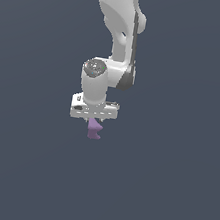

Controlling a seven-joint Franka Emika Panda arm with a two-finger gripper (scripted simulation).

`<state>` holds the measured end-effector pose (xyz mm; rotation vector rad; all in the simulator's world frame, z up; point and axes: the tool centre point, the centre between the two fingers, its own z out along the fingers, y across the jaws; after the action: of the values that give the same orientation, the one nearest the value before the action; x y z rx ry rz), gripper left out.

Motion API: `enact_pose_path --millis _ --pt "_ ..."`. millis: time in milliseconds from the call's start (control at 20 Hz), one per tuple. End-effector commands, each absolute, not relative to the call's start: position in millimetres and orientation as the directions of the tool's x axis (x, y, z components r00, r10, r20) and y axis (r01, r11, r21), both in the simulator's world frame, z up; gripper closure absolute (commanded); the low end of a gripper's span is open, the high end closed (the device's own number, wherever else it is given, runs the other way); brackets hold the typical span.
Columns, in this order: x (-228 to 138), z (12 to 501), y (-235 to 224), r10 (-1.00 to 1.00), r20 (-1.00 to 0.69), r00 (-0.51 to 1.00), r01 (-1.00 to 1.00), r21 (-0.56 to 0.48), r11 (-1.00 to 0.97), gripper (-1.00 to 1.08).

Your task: Pick up the object and move it to a goal position.

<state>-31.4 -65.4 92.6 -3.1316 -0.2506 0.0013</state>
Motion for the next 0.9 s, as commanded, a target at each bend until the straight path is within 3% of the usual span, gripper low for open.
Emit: enact_pose_path --millis 0,850 --pt "-31.0 91.9 -65.2 0.159 0.0 0.987 0.159 0.0 -0.987 1.08" --pt "-16.4 105.9 -66.0 0.13 0.042 0.991 0.129 0.021 -0.991 1.08"
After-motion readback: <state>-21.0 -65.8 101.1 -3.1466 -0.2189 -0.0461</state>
